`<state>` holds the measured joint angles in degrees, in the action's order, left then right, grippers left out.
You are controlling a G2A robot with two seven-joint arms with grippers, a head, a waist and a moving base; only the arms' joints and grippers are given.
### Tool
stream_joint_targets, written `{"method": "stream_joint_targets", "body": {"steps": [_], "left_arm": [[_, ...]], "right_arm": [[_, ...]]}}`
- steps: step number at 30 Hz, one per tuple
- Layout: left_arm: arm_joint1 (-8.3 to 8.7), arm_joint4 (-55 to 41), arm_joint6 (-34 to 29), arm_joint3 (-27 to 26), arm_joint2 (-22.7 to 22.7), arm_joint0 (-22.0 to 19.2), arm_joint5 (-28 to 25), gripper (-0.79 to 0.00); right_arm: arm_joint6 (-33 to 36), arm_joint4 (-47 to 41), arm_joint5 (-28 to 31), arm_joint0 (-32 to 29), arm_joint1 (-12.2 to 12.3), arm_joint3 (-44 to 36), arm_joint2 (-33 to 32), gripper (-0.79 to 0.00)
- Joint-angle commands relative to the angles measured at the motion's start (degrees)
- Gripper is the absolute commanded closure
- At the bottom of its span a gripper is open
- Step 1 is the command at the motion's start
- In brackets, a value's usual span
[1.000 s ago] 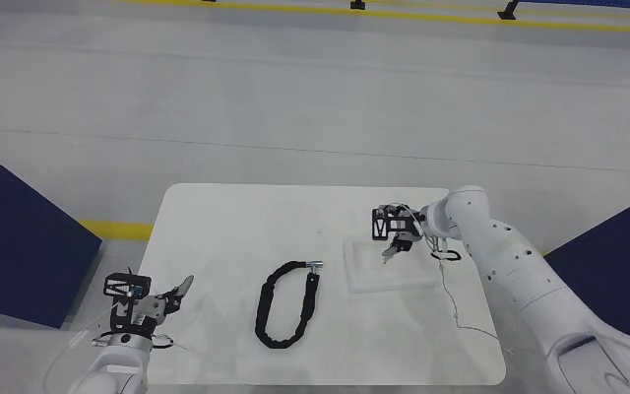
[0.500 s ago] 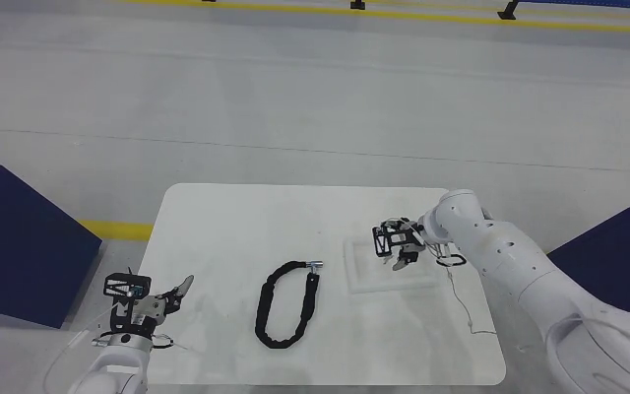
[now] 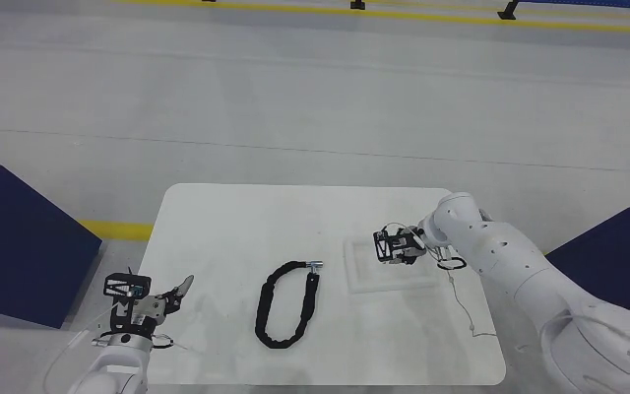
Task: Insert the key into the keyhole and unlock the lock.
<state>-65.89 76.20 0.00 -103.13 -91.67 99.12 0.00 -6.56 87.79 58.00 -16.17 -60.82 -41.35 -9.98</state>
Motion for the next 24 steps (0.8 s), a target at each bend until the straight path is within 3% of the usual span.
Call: {"method": "stream_joint_targets", "body": {"steps": [1, 10, 24], "left_arm": [[0.00, 0.00, 0.00, 0.00, 0.00, 0.00, 0.00, -0.785], [0.00, 0.00, 0.00, 0.00, 0.00, 0.00, 0.00, -0.785], [0.00, 0.00, 0.00, 0.00, 0.00, 0.00, 0.00, -0.785]], "right_arm": [[-0.35, 0.30, 0.00, -0.17, -0.11, 0.48, 0.24, -0.357], [-1.82, 3.02, -0.69, -1.32, -0.91, 2.39, 0.17, -0.379], [-2.84, 4.92, -3.11, -3.04, -2.64, 5.13, -1.01, -0.311]]}}
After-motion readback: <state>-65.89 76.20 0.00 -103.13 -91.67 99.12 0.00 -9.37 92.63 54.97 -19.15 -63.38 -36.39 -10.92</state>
